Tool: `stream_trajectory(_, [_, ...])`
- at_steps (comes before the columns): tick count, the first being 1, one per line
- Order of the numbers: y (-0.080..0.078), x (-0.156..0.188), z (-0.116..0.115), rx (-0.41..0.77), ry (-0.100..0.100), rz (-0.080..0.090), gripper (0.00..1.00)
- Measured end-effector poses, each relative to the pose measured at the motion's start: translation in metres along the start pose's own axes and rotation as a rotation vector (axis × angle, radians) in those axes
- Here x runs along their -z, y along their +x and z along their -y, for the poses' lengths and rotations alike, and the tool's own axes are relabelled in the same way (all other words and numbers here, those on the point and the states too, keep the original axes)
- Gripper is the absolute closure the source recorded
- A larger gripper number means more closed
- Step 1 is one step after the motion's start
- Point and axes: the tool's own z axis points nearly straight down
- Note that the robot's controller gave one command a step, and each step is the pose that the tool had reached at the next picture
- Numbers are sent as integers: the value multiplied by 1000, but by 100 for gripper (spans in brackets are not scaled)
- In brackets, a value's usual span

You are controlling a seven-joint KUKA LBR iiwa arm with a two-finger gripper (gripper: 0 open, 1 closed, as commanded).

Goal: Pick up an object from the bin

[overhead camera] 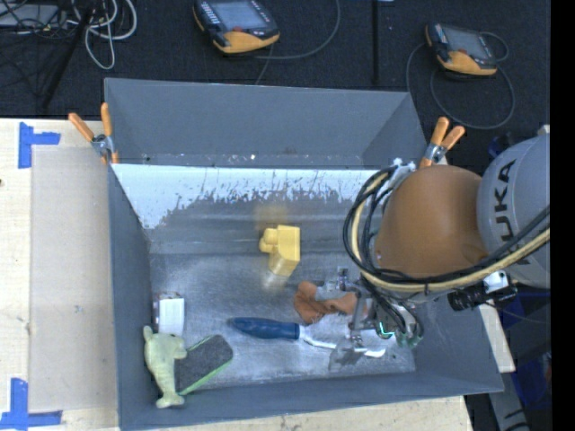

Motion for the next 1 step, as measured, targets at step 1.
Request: stream_trajectory(1, [-2,3,0,-1,0,8,0])
